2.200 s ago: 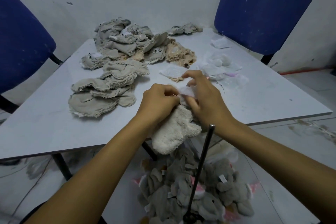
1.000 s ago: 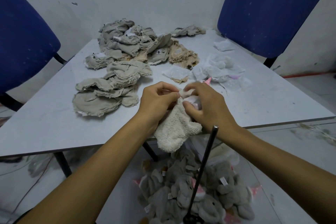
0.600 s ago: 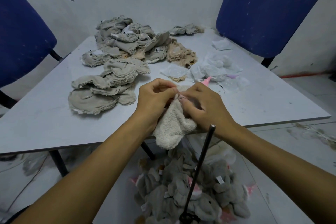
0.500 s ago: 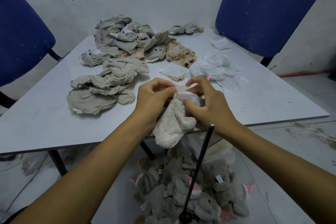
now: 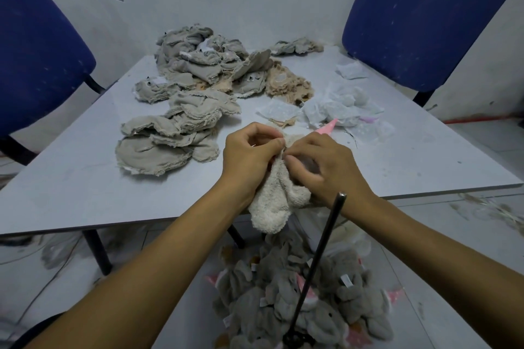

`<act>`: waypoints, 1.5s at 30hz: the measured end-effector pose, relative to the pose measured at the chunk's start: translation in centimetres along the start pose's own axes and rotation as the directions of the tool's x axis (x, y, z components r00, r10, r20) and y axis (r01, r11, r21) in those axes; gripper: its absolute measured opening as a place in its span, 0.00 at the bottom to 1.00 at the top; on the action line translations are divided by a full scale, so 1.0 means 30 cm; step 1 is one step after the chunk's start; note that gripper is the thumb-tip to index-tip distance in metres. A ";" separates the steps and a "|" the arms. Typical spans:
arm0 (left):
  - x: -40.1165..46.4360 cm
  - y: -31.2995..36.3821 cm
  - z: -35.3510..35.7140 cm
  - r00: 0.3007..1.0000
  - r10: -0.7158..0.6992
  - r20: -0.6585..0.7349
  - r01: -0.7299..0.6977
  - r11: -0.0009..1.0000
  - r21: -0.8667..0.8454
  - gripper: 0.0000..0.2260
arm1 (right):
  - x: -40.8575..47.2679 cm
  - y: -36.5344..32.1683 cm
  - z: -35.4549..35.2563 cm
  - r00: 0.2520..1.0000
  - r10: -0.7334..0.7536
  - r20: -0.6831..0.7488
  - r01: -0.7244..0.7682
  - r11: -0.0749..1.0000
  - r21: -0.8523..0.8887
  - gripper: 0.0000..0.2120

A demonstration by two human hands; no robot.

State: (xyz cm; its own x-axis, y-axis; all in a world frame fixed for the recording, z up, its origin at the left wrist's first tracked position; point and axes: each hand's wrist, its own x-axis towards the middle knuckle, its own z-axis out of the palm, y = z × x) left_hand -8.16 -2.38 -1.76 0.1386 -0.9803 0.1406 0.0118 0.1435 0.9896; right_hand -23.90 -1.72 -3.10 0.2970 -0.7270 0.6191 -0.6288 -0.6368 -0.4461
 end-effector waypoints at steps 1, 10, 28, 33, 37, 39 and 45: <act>0.001 -0.001 -0.001 1.000 -0.001 -0.012 0.001 1.000 -0.003 0.08 | -0.002 -0.002 0.000 0.999 -0.008 0.037 0.008 1.000 -0.016 0.10; -0.006 0.006 0.007 1.000 0.027 -0.002 -0.027 0.999 0.034 0.06 | 0.032 -0.019 -0.003 0.987 0.157 -0.048 -0.157 0.987 -0.011 0.12; 0.001 -0.003 -0.010 0.988 0.078 -0.130 -0.064 0.992 0.112 0.09 | 0.023 -0.004 0.012 0.961 0.078 0.264 -0.050 0.992 -0.113 0.17; -0.005 0.000 -0.002 0.993 0.088 -0.077 -0.080 0.991 0.109 0.07 | 0.010 -0.003 0.023 0.999 0.033 0.038 -0.031 0.998 -0.048 0.10; -0.004 0.000 0.016 0.990 0.103 -0.092 -0.086 0.981 0.174 0.07 | 0.013 0.000 0.005 0.998 0.059 0.012 -0.060 0.997 0.049 0.13; 0.000 -0.003 0.017 0.989 0.100 -0.112 -0.078 0.979 0.188 0.07 | 0.016 0.001 0.004 0.996 0.087 0.036 -0.089 0.995 0.052 0.13; 0.005 -0.002 -0.006 0.994 0.039 -0.106 -0.032 0.997 0.063 0.07 | 0.029 -0.020 0.033 0.955 0.199 0.220 -0.133 0.950 -0.283 0.21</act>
State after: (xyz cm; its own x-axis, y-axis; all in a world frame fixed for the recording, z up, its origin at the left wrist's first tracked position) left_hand -7.95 -2.52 -1.79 0.2428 -0.9542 0.1748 -0.0550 0.1664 0.9845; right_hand -22.56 -2.22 -2.94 0.3167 -0.8774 0.3603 -0.8402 -0.4358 -0.3228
